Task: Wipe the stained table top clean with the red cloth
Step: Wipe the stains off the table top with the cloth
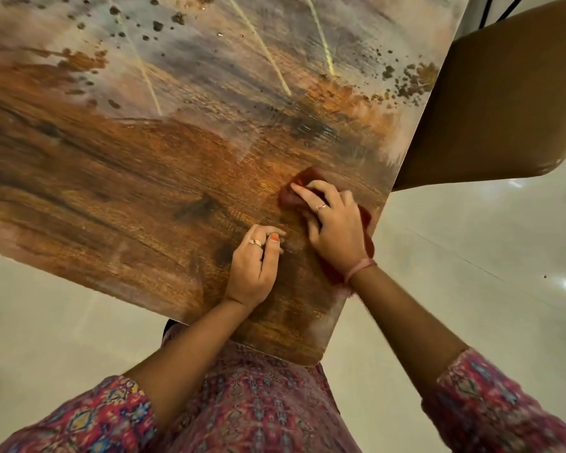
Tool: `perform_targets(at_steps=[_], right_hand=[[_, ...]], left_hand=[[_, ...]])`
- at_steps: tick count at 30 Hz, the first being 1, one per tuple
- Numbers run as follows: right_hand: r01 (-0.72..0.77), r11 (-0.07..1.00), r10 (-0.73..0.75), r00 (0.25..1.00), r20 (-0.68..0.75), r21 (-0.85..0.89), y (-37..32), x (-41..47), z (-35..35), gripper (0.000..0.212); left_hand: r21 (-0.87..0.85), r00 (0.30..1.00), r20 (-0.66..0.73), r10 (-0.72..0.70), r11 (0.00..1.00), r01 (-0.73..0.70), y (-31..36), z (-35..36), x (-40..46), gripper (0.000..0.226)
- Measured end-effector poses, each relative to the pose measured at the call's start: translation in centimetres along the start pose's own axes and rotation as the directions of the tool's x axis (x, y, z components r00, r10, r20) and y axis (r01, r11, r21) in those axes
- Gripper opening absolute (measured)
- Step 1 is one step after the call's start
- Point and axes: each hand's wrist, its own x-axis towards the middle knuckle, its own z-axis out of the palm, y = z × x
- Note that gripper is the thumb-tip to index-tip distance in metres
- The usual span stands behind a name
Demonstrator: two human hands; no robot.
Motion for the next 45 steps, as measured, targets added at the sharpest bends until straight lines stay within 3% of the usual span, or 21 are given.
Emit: perform_targets(at_steps=[3,7,9,12,16,19,22,24,26,28,30,32,34,37,39,41,45], right_hand=[[-0.155,0.985,0.15,0.986,-0.076,-0.074,4.0,4.4,-1.7,0.043],[-0.544,0.836,0.549,0.82,-0.16,0.077,7.4,12.9,-3.9,0.04],[-0.515,0.855,0.517,0.845,-0.136,0.057,4.8,11.6,-2.9,0.039],[-0.216,0.976,0.216,0.976,-0.028,-0.001,0.1,4.7,-1.0,0.041],[-0.064,0.991,0.069,0.997,0.038,-0.114,1.9,2.7,-2.2,0.038],[-0.259,0.952,0.254,0.966,-0.056,-0.165,5.7,8.6,-3.4,0.039],[-0.525,0.851,0.518,0.846,-0.124,-0.026,6.1,12.7,-3.9,0.038],[-0.417,0.908,0.411,0.906,-0.099,-0.049,3.0,11.6,-2.6,0.04],[-0.105,0.986,0.104,0.994,-0.012,-0.127,-0.5,7.8,-1.1,0.041],[0.13,0.983,-0.115,0.986,0.118,-0.128,-1.8,3.5,-0.5,0.04],[0.153,0.985,-0.139,0.977,0.162,-0.074,-0.3,0.7,-1.0,0.04],[0.063,0.994,-0.053,0.992,0.112,-0.084,2.6,0.3,-1.9,0.042],[-0.139,0.982,0.138,0.99,-0.022,-0.124,6.7,2.7,-3.0,0.044],[-0.497,0.868,0.495,0.861,-0.12,0.017,12.5,8.6,-5.4,0.04],[-0.613,0.773,0.632,0.765,-0.121,0.164,14.1,11.1,-6.3,0.039],[-0.643,0.735,0.675,0.726,-0.136,0.215,13.2,10.5,-5.9,0.039],[-0.512,0.833,0.547,0.819,-0.173,0.209,7.7,1.8,-2.9,0.038]], left_hand=[[-0.007,1.0,-0.007,-0.003,1.0,0.003,0.1,0.0,0.0,0.028],[0.019,1.0,-0.003,-0.011,1.0,0.011,0.2,0.0,-0.1,0.03],[0.028,1.0,-0.021,-0.017,0.999,0.018,0.3,0.1,-0.2,0.029],[0.031,0.999,-0.04,-0.027,0.999,0.028,0.4,0.1,-0.2,0.026],[0.031,0.999,-0.04,-0.036,0.999,0.038,0.4,0.3,-0.2,0.023],[0.031,0.998,-0.043,-0.036,0.999,0.038,0.5,0.2,-0.2,0.021],[0.032,0.998,-0.038,-0.047,0.998,0.048,0.4,0.4,-0.3,0.023],[0.055,0.998,-0.053,-0.035,0.998,0.038,0.4,0.5,-0.4,0.023],[0.072,0.998,-0.063,-0.022,0.997,0.027,0.3,0.4,-0.3,0.023],[0.075,0.997,-0.073,-0.011,0.997,0.016,0.2,0.4,-0.3,0.024],[0.057,0.997,-0.075,-0.014,0.998,0.018,0.1,0.5,-0.2,0.021],[0.043,0.997,-0.078,-0.012,0.999,0.015,0.1,0.5,-0.3,0.018],[0.041,0.997,-0.072,-0.013,0.999,0.016,0.1,0.4,-0.4,0.018],[0.036,0.998,-0.065,-0.016,0.999,0.018,0.1,0.5,-0.3,0.018],[0.024,0.997,-0.078,-0.015,1.0,0.017,-0.1,0.6,-0.2,0.02],[0.016,0.996,-0.088,-0.024,1.0,0.025,-0.4,0.6,-0.3,0.02],[0.025,0.995,-0.102,-0.015,1.0,0.018,-0.5,0.8,-0.3,0.02]])
